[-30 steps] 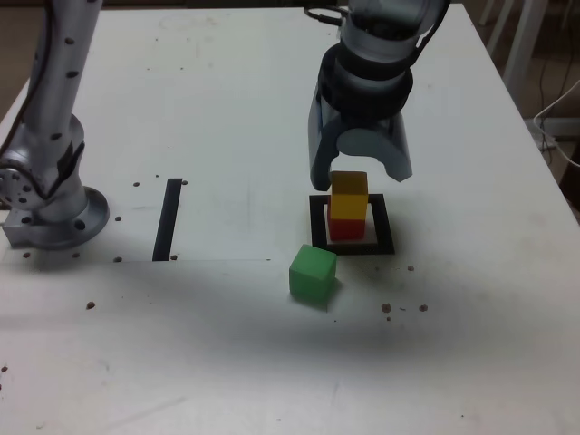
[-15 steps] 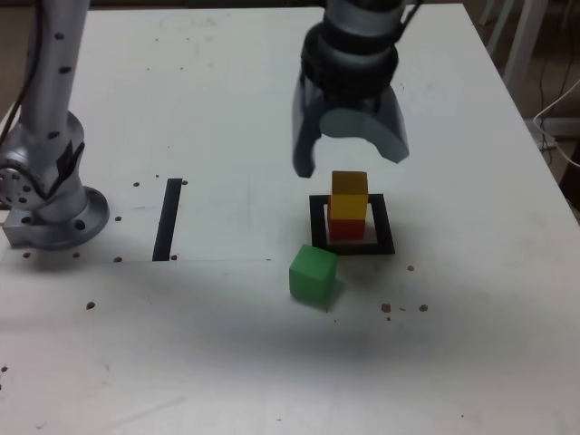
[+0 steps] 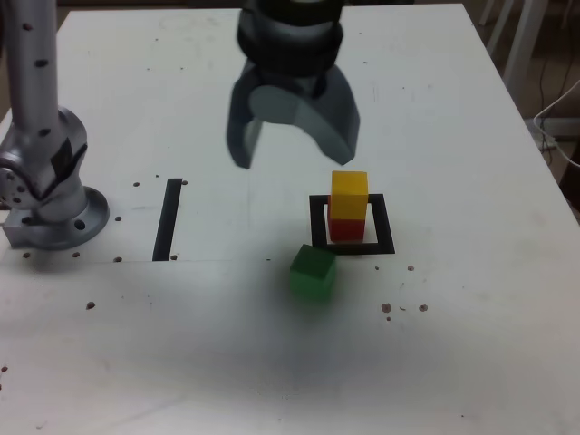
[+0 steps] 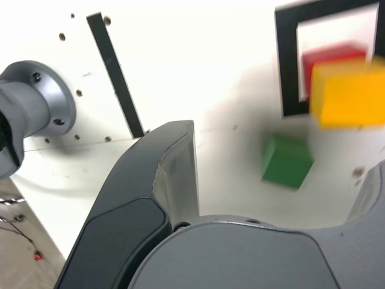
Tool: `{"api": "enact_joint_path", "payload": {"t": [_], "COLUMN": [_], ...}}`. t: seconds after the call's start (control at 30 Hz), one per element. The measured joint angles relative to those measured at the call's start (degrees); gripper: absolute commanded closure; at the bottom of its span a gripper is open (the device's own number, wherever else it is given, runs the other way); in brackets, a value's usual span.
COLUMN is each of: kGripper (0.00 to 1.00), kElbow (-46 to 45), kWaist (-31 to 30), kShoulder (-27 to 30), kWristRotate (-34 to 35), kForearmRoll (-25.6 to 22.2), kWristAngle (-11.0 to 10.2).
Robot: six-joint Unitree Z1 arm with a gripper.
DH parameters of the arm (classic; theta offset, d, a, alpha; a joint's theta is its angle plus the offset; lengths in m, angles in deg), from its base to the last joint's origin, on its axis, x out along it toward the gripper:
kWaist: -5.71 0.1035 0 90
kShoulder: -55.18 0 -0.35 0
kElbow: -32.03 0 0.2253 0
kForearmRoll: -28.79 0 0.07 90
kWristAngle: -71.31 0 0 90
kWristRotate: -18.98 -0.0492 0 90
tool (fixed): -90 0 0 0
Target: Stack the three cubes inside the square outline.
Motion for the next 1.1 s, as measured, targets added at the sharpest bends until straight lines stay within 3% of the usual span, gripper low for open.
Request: {"api": "enact_joint_path", "payload": {"t": [0.23, 0.43, 1.1], "kGripper": [0.01, 0.01, 0.08], "kElbow": [-2.60, -3.78, -8.86], "kWaist": [-6.51, -8.37, -8.71], "kShoulder": [0.57, -2.13, -11.73], "kWristRotate": [2.53, 2.69, 0.37], "kForearmRoll": [2.83, 7.85, 19.38], "kWristAngle": [3.20, 4.74, 6.12]}}
